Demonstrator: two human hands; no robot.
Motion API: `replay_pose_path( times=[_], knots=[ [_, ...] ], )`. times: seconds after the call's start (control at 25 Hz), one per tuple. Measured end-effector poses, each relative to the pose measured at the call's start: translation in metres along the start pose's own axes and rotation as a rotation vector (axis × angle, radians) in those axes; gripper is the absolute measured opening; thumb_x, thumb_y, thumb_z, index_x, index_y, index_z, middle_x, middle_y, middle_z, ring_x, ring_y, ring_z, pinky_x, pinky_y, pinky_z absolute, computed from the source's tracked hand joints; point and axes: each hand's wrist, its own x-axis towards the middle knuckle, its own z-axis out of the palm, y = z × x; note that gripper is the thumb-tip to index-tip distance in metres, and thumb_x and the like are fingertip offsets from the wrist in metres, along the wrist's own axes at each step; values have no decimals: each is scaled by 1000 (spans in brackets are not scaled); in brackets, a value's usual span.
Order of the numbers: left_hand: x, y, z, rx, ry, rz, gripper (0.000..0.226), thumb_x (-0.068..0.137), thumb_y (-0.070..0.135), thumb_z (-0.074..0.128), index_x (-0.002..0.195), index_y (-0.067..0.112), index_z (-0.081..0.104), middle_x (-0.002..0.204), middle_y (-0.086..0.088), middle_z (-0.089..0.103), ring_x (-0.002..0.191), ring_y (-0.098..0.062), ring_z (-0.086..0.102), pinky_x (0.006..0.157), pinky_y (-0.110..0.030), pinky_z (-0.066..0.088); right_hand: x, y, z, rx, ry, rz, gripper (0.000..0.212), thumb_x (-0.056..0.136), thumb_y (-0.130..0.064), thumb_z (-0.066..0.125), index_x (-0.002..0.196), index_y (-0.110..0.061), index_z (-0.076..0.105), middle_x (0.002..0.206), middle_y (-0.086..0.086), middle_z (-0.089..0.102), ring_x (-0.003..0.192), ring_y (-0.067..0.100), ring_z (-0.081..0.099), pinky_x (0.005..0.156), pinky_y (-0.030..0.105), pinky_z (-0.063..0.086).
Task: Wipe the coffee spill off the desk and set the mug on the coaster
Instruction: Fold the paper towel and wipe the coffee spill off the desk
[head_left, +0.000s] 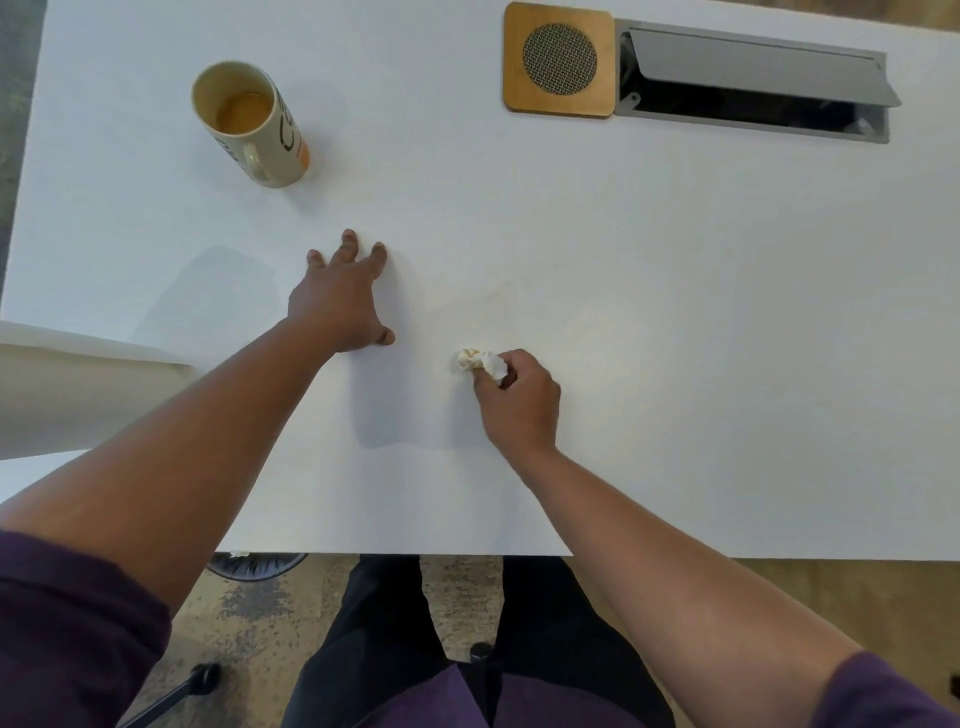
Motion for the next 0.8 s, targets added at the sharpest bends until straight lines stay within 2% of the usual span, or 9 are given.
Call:
replay_pose_path(
  times=[0.08, 0.16, 0.24, 0.36, 0.48, 0.6, 0.68, 0.72, 0.8],
  knots=[
    [0, 1, -1, 2, 2, -5, 119, 76, 37, 89, 163, 36, 7, 172, 3, -6, 156, -41, 2, 111, -57, 40, 24, -6, -11, 40, 85, -33, 7, 83, -26, 73, 87, -22, 68, 76, -3, 70, 75, 25, 66, 63, 31, 47],
    [0, 1, -1, -10, 9, -13, 119, 73, 35, 91, 162, 35, 11, 172, 2, -2, 156, -42, 4, 109, -57, 41, 61, -12, -28, -38, 184, -58, 15, 84, -24, 70, 99, -20, 73, 93, 3, 76, 89, 28, 69, 72, 32, 49],
    [1, 3, -2, -23, 17, -10, 119, 71, 34, 92, 161, 34, 15, 172, 1, 0, 156, -43, 5, 109, -58, 42, 94, -19, -40, -146, 197, -69, 24, 86, -20, 64, 108, -23, 74, 102, 3, 77, 97, 29, 68, 77, 32, 50],
    [3, 2, -1, -20, 21, -8, 119, 70, 34, 93, 161, 34, 17, 172, 1, 2, 155, -44, 6, 109, -58, 42, 111, -32, -34, -236, 73, -162, 27, 88, -18, 57, 105, -27, 75, 100, -3, 76, 95, 23, 68, 77, 31, 52],
    [4, 1, 0, -20, 21, -12, 120, 70, 34, 93, 161, 34, 16, 172, 1, 2, 155, -45, 6, 110, -58, 41, 101, -39, -25, -229, -119, -266, 26, 89, -19, 58, 102, -28, 78, 105, -7, 77, 100, 16, 69, 83, 31, 54],
    [4, 1, 0, -24, 28, -10, 118, 69, 34, 93, 161, 34, 18, 172, 1, 2, 155, -44, 7, 108, -57, 44, 94, -39, -37, -339, -462, -263, 17, 86, -23, 65, 91, -33, 78, 92, -13, 76, 90, 13, 68, 76, 31, 53],
    [3, 1, 0, -19, 35, -9, 117, 69, 34, 93, 160, 33, 20, 172, 1, 3, 155, -44, 8, 106, -57, 45, 99, -32, -55, -396, -679, -220, 11, 81, -25, 74, 87, -32, 78, 89, -8, 75, 87, 14, 69, 76, 36, 55],
    [2, 2, 1, -19, 35, -8, 116, 69, 35, 93, 160, 33, 21, 172, 1, 3, 155, -44, 8, 105, -56, 45, 102, -28, -64, -339, -680, -211, 10, 79, -22, 77, 86, -30, 78, 88, -5, 76, 84, 13, 69, 76, 37, 56],
    [3, 2, 0, -24, 34, -9, 116, 69, 35, 93, 159, 34, 21, 172, 1, 3, 155, -44, 8, 105, -56, 46, 114, -23, -78, -137, -431, -160, 11, 81, -21, 79, 89, -28, 76, 85, -7, 75, 78, 9, 66, 73, 32, 53]
  ],
)
